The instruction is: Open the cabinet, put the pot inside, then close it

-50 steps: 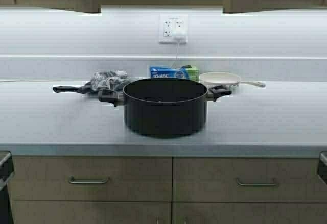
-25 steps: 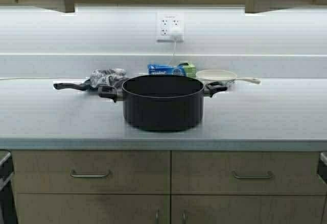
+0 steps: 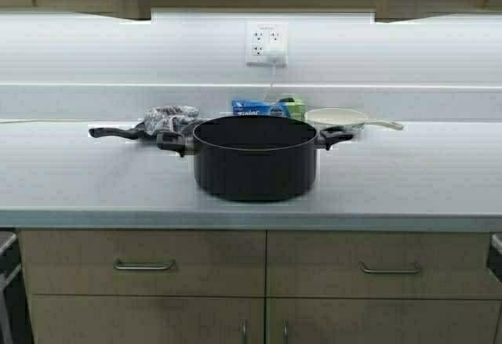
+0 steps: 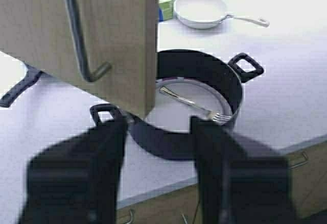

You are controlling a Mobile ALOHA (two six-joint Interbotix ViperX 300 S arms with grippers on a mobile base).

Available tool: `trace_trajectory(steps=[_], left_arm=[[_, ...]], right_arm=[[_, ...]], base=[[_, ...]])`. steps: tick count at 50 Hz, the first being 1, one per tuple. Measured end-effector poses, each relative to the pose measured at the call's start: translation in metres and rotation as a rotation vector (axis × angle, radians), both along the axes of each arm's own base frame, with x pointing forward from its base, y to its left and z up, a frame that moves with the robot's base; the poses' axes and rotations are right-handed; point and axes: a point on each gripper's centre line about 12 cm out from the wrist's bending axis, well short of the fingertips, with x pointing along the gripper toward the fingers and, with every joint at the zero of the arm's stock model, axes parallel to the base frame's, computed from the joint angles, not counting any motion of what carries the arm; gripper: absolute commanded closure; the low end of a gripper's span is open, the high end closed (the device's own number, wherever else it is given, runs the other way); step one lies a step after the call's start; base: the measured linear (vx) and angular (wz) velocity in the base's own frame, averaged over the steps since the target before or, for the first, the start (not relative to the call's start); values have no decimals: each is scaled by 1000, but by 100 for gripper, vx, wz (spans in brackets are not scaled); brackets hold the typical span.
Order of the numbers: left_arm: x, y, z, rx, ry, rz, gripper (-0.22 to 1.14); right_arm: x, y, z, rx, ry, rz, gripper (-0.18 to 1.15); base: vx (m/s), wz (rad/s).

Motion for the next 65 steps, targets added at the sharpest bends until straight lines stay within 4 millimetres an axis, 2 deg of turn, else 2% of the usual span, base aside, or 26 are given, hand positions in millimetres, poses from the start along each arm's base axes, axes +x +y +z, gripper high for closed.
trace_trajectory(steps=[3,4,6,8,9,12,16,21,31,37,46,54,60,65], left_arm=[[-6,-8,3,-8,-6,-42,98],[-8,-11,3,-8,-7,-57,105],[-11,-19,3,-12,-9,-90,106],[-13,-27,4,-15,-15,-121,98],[-14,-30,5,-22,-21,-131,93],[-14,-41,6,-42,-32,-157,83],[-11,-56,6,-73,-51,-176,86],[-3,-76,4,-84,-71,-189,89],[37,-121,-4,-76,-81,-177,89],[73,-146,-15,-63,-94,-137,89],[122,-180,-30,-63,-98,-103,89],[169,-181,-39,-68,-101,-36,89],[195,-165,-43,-68,-103,25,89],[207,-151,-43,-66,-107,62,89]], right_arm=[[-4,14,0,13,8,51,57],[-5,19,0,20,9,67,67],[-5,29,2,33,3,94,86],[-5,41,4,44,-12,124,101],[-5,48,5,45,-22,143,104],[-3,65,8,54,-59,176,99],[3,82,17,74,-135,175,86],[17,104,24,91,-192,171,89],[64,129,30,63,-247,127,90],[94,132,28,46,-251,87,90],[132,124,21,27,-237,23,90],[162,106,11,10,-216,-43,90],[172,98,7,1,-195,-60,90],[177,89,5,-2,-188,-79,90]], base=[[-4,0],[-3,0],[-3,1],[-3,1],[-3,1],[-3,1],[-3,2],[-2,1],[-2,1],[-2,1],[-1,1],[0,0],[0,0],[1,0]])
